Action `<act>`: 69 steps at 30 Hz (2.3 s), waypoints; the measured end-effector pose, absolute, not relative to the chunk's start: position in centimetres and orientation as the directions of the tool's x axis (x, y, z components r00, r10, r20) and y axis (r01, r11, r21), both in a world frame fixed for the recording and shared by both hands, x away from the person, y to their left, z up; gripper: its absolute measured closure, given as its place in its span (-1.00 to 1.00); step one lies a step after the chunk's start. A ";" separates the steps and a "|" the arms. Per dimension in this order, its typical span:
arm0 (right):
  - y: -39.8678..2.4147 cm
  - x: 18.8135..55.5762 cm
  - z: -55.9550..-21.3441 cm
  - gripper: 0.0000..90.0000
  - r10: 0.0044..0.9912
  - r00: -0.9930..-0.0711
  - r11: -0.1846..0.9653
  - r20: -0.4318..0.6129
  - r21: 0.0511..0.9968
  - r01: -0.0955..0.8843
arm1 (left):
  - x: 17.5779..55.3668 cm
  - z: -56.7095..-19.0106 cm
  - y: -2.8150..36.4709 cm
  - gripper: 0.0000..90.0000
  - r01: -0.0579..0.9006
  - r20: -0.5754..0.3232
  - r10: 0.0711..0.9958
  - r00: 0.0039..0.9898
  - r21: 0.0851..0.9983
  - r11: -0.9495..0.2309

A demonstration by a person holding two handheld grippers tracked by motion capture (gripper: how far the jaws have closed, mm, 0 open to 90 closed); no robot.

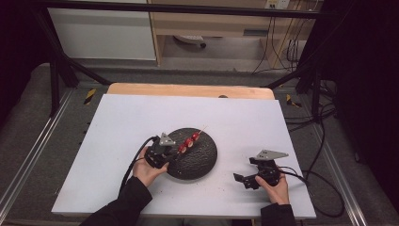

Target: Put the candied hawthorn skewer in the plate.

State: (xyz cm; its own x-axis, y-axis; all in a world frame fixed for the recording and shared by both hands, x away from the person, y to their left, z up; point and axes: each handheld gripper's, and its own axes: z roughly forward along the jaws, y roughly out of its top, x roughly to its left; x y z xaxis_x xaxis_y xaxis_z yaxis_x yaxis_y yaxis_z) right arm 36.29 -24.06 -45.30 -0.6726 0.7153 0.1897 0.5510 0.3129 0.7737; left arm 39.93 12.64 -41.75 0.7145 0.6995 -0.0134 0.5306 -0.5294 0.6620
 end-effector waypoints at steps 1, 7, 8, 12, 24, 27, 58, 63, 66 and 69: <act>-24.1 36.3 -45.4 -0.99 0.715 -0.674 0.313 0.186 0.777 0.546 | 39.9 -41.9 12.5 0.96 0.530 -0.011 0.697 0.717 0.658 -0.535; -24.1 36.3 -45.3 -0.99 0.716 -0.670 0.305 0.194 0.777 0.551 | 39.8 -42.3 12.0 0.96 0.532 0.005 0.699 0.715 0.644 -0.549; -24.1 36.2 -45.3 -0.99 0.716 -0.670 0.305 0.194 0.777 0.551 | 39.8 -42.3 11.9 0.96 0.535 0.010 0.699 0.715 0.635 -0.557; -24.1 36.3 -45.3 -0.99 0.715 -0.671 0.307 0.193 0.776 0.550 | 39.9 -42.7 11.8 0.96 0.547 0.009 0.705 0.709 0.624 -0.558; -24.0 36.3 -45.4 -0.99 0.715 -0.671 0.307 0.195 0.775 0.552 | 39.8 -42.9 11.6 0.94 0.541 0.024 0.703 0.711 0.620 -0.569; -24.0 36.3 -45.4 -0.99 0.716 -0.670 0.308 0.196 0.773 0.555 | 39.7 -42.7 11.8 0.88 0.531 0.028 0.697 0.717 0.626 -0.571; -24.2 36.1 -45.1 -0.99 0.719 -0.664 0.294 0.205 0.776 0.558 | 36.6 -41.0 21.5 -0.88 0.512 0.011 0.721 0.693 0.697 -0.503; -24.2 36.1 -45.1 -0.99 0.719 -0.664 0.293 0.207 0.776 0.559 | 35.7 -41.9 23.0 -0.92 0.504 0.017 0.737 0.675 0.719 -0.479; -24.2 36.1 -45.1 -0.99 0.719 -0.664 0.293 0.207 0.775 0.559 | 35.1 -42.5 23.8 -0.94 0.495 0.020 0.739 0.673 0.731 -0.471; -24.2 36.1 -45.2 -0.99 0.719 -0.664 0.295 0.206 0.774 0.560 | 34.7 -42.9 24.7 -0.94 0.502 0.007 0.752 0.660 0.740 -0.447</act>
State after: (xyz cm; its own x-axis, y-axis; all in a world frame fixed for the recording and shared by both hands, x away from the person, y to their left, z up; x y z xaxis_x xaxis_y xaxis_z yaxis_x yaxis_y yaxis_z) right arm 36.11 -24.20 -45.16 -0.6637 0.7191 0.2058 0.5601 0.2954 0.7740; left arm 34.75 24.65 -42.95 0.6595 0.7516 0.0074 0.5017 -0.4475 0.7403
